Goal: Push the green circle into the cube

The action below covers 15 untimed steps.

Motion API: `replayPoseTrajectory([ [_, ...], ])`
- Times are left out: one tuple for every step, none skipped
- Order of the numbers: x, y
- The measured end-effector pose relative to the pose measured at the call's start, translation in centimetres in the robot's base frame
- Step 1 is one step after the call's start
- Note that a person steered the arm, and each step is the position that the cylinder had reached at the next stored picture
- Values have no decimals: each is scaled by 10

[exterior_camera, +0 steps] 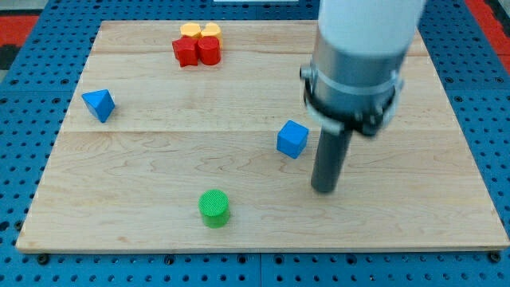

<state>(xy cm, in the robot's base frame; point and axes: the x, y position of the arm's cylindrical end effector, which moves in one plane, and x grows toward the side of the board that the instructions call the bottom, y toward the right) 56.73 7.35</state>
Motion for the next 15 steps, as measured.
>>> replayPoseTrajectory([
  [46,-86],
  [25,-160],
  [-3,-108],
  [-43,-99],
  [16,-142],
  [-5,-185],
  [-37,-130],
  [-62,-64],
  [-47,-150],
  [-94,-276],
  [-138,-340],
  [-152,-285],
  [-165,-242],
  [-182,-329],
  [-211,-353],
])
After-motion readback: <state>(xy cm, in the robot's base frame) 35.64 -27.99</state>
